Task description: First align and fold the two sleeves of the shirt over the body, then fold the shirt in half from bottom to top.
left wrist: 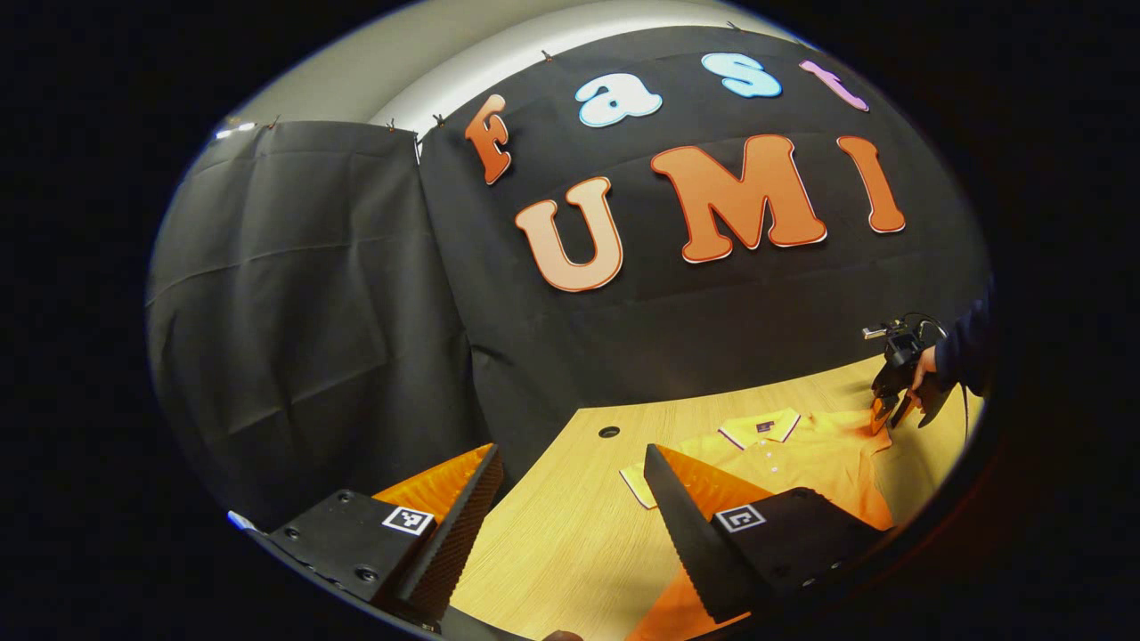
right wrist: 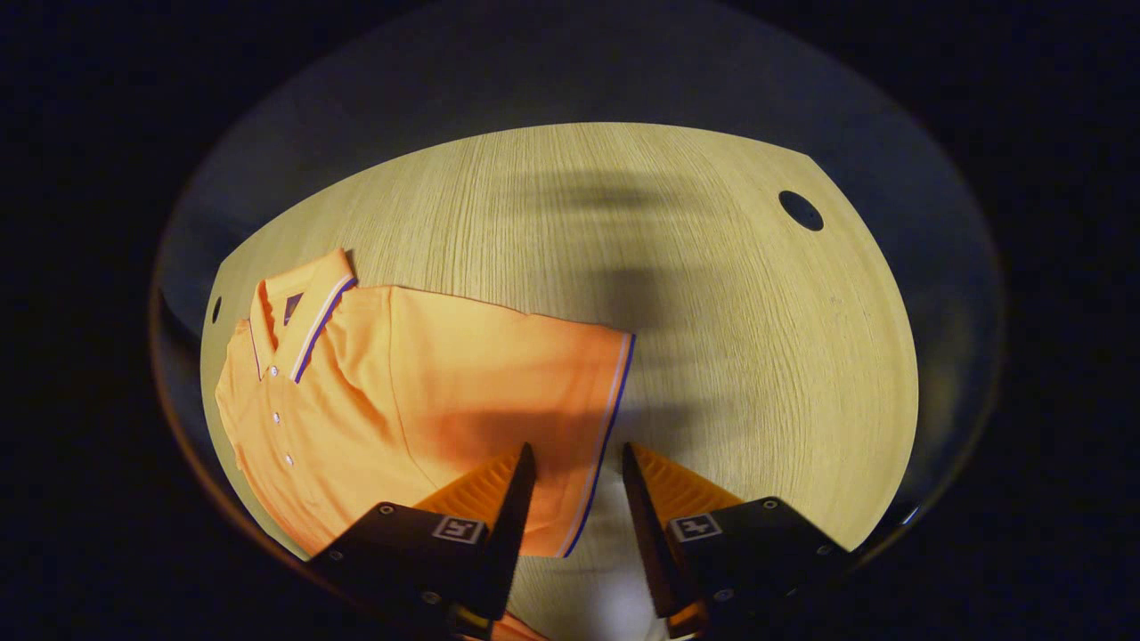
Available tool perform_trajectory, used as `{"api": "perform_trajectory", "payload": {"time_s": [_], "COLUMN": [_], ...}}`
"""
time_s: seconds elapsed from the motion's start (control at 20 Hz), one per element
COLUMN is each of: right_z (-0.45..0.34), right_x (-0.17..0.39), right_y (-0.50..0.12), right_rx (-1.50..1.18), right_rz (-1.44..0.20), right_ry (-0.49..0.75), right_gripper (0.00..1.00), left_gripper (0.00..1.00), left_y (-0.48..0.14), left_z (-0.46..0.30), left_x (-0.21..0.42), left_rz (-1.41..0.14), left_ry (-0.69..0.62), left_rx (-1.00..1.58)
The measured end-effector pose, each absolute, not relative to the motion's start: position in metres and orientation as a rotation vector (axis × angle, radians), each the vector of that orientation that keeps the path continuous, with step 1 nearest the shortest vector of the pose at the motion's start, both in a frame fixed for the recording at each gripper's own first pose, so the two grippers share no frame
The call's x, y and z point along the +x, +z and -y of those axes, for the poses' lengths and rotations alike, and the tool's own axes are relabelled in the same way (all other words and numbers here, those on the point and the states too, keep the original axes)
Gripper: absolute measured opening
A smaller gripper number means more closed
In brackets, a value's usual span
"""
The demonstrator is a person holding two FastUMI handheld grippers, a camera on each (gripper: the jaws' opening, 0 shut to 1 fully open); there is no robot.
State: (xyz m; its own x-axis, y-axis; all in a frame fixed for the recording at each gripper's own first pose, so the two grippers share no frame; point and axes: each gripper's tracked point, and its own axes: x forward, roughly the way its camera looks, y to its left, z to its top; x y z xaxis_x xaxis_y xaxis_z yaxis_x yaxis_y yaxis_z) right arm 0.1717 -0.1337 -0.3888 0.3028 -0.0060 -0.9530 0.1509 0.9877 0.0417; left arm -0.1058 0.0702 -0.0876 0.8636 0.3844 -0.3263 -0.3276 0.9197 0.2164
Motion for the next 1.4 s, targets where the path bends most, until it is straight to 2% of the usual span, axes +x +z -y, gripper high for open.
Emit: {"api": "perform_trajectory", "payload": {"time_s": [0.05, 0.1, 0.2, 0.5, 0.7, 1.0, 1.1, 1.15, 1.2, 1.35, 1.4], "right_z": [0.134, 0.132, 0.112, 0.086, 0.066, 0.010, -0.010, -0.019, -0.025, -0.023, -0.020], "right_x": [0.171, 0.172, 0.172, 0.191, 0.193, 0.194, 0.190, 0.188, 0.187, 0.185, 0.183], "right_y": [-0.387, -0.386, -0.382, -0.336, -0.317, -0.292, -0.286, -0.284, -0.281, -0.274, -0.270], "right_rx": [0.139, 0.154, 0.234, 0.196, 0.174, 0.213, 0.245, 0.263, 0.271, 0.251, 0.237], "right_rz": [-1.257, -1.250, -1.252, -1.103, -1.076, -1.045, -1.044, -1.044, -1.042, -1.016, -1.004], "right_ry": [-0.110, -0.129, -0.081, -0.004, 0.034, 0.158, 0.226, 0.256, 0.276, 0.287, 0.292], "right_gripper": [0.53, 0.25, 0.08, 0.08, 0.08, 0.08, 0.17, 0.10, 0.28, 0.41, 0.51], "left_gripper": [0.99, 1.00, 0.99, 0.99, 1.00, 0.99, 0.99, 0.99, 0.99, 0.99, 0.99], "left_y": [-0.088, -0.087, -0.088, -0.101, -0.100, -0.104, -0.105, -0.105, -0.105, -0.112, -0.114], "left_z": [-0.070, -0.070, -0.071, -0.088, -0.089, -0.091, -0.093, -0.093, -0.094, -0.096, -0.097], "left_x": [-0.108, -0.106, -0.107, -0.102, -0.096, -0.097, -0.101, -0.103, -0.105, -0.109, -0.108], "left_rz": [-0.375, -0.371, -0.370, -0.400, -0.393, -0.413, -0.415, -0.417, -0.422, -0.447, -0.457], "left_ry": [0.375, 0.371, 0.361, 0.363, 0.348, 0.359, 0.371, 0.380, 0.389, 0.420, 0.426], "left_rx": [0.154, 0.152, 0.157, 0.137, 0.150, 0.144, 0.146, 0.144, 0.138, 0.114, 0.101]}}
